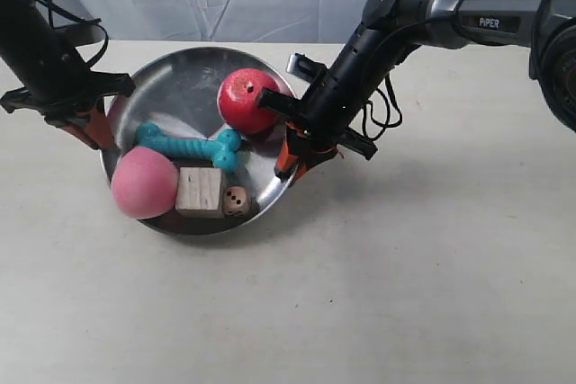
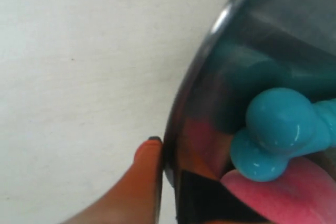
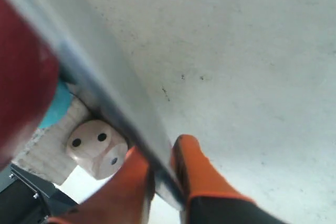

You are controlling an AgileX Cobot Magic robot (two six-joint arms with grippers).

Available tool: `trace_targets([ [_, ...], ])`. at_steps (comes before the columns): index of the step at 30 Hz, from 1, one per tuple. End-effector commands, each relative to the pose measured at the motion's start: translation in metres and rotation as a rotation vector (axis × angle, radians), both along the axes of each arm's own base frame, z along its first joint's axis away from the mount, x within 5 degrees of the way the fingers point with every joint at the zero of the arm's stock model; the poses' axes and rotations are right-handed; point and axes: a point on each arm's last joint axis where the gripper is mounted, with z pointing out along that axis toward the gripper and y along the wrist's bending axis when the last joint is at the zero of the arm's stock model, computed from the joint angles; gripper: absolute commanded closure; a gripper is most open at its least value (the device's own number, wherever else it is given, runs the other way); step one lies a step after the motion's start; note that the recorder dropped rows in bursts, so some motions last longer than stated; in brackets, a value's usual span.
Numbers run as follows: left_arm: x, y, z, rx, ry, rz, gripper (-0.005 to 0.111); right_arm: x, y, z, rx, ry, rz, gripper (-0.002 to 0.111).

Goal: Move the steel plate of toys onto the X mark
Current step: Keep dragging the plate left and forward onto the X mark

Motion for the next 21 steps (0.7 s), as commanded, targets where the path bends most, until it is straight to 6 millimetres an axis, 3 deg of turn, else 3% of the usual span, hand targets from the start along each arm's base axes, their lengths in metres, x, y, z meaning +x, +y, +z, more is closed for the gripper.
trace_targets([
  [1,-0.004,-0.01,0.002,-0.078,0.04,0.008,0.107,0.002,0.008,-0.013,0.007,0.017,-0.038,0.108],
  [8,-0.011,-0.009,-0.039,-0.06,0.166,0.001,0.107,0.001,0.008,-0.029,-0.009,0.049,-0.034,0.108],
  [21,-0.004,-0.004,-0.043,-0.027,0.083,0.004,0.107,0.009,0.008,-0.033,-0.018,-0.014,-0.082,0.105],
])
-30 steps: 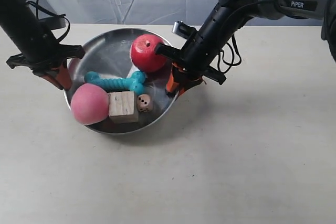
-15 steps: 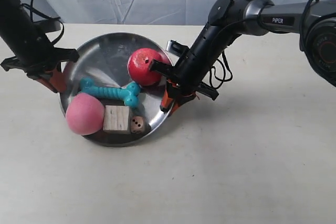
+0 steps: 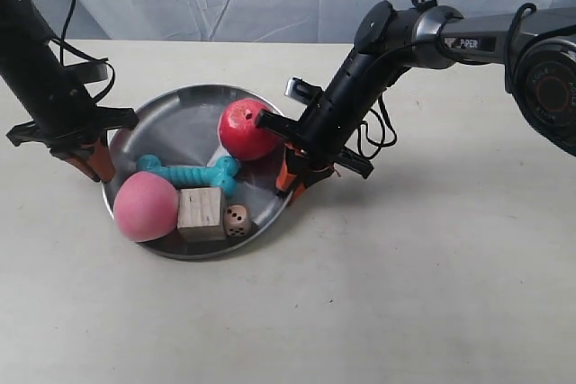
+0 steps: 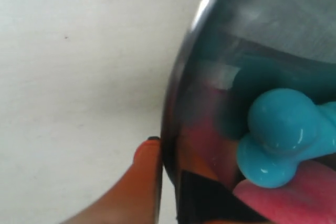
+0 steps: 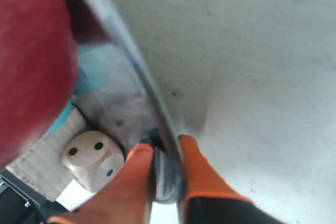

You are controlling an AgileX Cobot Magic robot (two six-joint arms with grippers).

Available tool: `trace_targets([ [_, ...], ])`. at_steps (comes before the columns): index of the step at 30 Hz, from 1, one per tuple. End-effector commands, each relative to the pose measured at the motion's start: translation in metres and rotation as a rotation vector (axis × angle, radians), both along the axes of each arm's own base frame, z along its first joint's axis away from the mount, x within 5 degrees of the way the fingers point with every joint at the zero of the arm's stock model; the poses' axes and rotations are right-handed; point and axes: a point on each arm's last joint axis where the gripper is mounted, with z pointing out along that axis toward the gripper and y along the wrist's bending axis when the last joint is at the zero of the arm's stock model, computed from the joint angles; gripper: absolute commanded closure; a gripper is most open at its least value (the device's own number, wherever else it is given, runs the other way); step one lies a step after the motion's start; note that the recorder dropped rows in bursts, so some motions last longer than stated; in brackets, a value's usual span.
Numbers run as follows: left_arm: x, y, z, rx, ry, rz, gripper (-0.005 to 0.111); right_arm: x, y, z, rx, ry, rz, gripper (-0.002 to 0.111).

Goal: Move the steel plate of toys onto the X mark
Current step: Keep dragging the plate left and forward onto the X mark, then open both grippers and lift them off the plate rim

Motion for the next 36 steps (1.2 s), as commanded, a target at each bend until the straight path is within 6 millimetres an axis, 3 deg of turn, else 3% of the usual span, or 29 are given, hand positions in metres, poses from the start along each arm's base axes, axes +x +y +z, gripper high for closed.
trace_targets([
  [1,0.0011,-0.008,0.0013,-0.037,-0.026,0.004,0.107,0.009,0.005,-0.0033,-0.009,-0.081,-0.073,0.099],
  [6,0.0022,-0.0078,0.0012,-0.036,-0.038,0.008,0.107,0.0109,0.0049,-0.0037,-0.011,-0.098,-0.086,0.071],
  [9,0.0027,-0.0078,0.0011,-0.035,-0.043,0.01,0.107,0.0109,0.0049,-0.0037,-0.011,-0.098,-0.085,0.062],
  [25,0.0016,-0.0031,-0.0003,0.016,-0.04,-0.024,0.106,0.0084,0.0051,-0.0031,-0.006,-0.074,-0.07,0.062],
  [33,0.0012,-0.0005,-0.0009,0.046,-0.032,-0.015,0.078,0.0076,0.0051,-0.0029,-0.003,-0.072,-0.059,0.062],
  [36,0.0008,-0.0004,-0.0009,0.048,-0.026,-0.009,0.072,0.0076,0.0049,-0.0031,-0.005,-0.073,-0.058,0.062],
])
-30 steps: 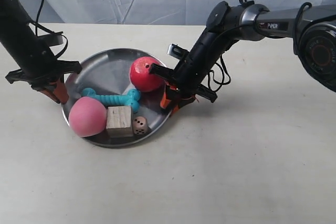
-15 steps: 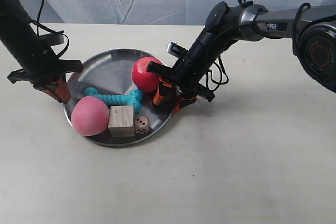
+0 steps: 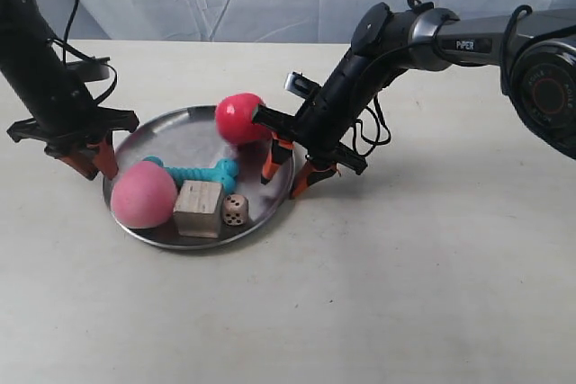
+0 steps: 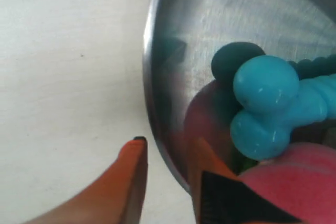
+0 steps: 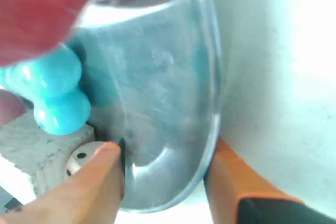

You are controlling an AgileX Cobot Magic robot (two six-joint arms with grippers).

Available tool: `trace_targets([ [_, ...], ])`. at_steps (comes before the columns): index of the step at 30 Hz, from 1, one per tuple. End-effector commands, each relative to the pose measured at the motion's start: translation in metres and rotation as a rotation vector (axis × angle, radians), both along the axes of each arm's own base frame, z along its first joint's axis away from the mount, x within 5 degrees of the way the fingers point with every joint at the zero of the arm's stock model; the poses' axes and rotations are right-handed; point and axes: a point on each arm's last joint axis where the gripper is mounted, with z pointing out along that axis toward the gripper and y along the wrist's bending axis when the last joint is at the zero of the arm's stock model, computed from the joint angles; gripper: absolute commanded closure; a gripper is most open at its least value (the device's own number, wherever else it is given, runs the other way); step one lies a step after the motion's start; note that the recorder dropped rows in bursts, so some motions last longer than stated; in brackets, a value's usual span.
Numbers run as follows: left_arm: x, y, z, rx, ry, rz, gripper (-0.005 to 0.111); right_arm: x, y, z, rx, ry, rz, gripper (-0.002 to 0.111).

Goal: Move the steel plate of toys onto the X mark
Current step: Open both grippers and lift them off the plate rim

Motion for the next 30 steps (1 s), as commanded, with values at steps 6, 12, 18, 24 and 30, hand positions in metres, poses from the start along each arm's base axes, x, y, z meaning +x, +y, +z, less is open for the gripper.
trace_targets([
  [6,-0.002,0.002,0.01,0.015,-0.012,0.019,0.072,0.001,0.0,0.005,-0.008,-0.032,0.018,0.062],
  [12,-0.003,0.03,0.043,-0.001,-0.1,0.106,0.072,0.001,-0.002,0.026,-0.017,-0.088,0.028,0.062],
  [18,-0.011,0.057,0.085,-0.06,-0.204,0.223,0.077,0.001,-0.007,0.058,-0.053,-0.179,0.035,0.062],
  [24,-0.019,0.056,0.111,-0.099,-0.274,0.226,0.081,-0.004,-0.008,0.069,-0.061,-0.163,0.05,0.062],
  [30,-0.032,0.053,0.136,-0.116,-0.306,0.19,0.089,-0.011,-0.019,0.093,-0.166,-0.221,0.126,0.08],
])
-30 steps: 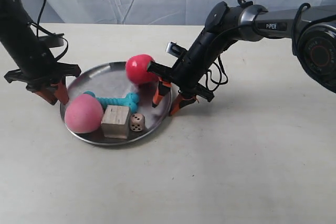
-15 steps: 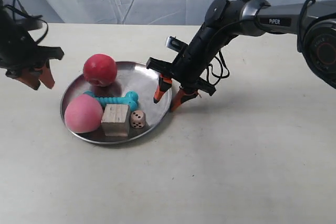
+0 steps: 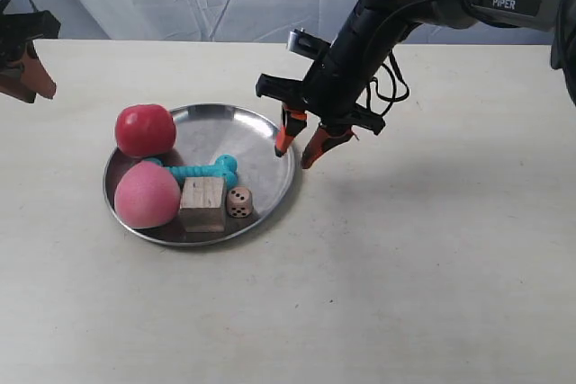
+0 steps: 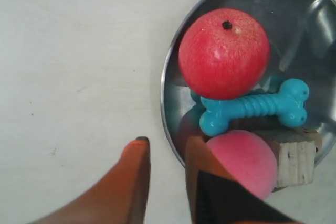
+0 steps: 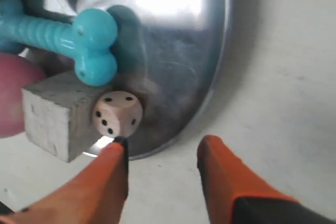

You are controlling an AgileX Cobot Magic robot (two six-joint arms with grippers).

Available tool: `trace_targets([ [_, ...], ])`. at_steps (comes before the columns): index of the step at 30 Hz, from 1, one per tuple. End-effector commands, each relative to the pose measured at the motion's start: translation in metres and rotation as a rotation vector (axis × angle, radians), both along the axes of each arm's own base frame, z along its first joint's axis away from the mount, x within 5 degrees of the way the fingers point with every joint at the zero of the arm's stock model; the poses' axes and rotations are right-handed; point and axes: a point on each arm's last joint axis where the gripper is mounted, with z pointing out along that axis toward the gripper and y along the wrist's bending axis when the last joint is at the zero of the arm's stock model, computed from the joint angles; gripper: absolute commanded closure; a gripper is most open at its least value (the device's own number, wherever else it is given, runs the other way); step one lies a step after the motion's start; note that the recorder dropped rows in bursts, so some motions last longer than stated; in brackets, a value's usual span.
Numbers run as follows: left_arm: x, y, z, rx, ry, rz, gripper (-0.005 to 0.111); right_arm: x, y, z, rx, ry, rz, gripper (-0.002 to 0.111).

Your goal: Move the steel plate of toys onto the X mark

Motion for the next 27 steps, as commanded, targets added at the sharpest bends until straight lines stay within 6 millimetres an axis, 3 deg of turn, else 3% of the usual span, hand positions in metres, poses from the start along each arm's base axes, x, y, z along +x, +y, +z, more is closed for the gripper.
trace_targets([
  [1,-0.014,-0.003,0.03,-0.012,-0.077,-0.033,0.095,-0.006,-0.012,0.037,-0.1,-0.108,0.055,0.089],
  [3,-0.023,-0.005,0.048,-0.009,-0.131,-0.038,0.107,-0.01,-0.016,0.056,-0.121,-0.162,0.063,0.107],
  [7,-0.052,-0.007,0.094,0.027,-0.267,-0.054,0.107,-0.024,-0.031,0.092,-0.216,-0.258,0.023,0.108],
  [12,-0.094,-0.01,0.132,0.075,-0.415,-0.046,0.107,-0.061,-0.053,0.106,-0.317,-0.345,-0.024,0.108],
  [19,-0.174,-0.015,0.162,0.141,-0.66,-0.002,0.107,-0.156,-0.082,0.154,-0.188,-0.711,-0.194,0.108],
  [23,-0.22,-0.025,0.159,0.141,-0.751,-0.024,0.107,-0.222,-0.103,0.171,-0.128,-0.914,-0.25,0.108],
  [27,-0.257,-0.039,0.147,0.089,-0.802,-0.102,0.107,-0.283,-0.123,0.175,-0.125,-1.077,-0.255,0.108],
])
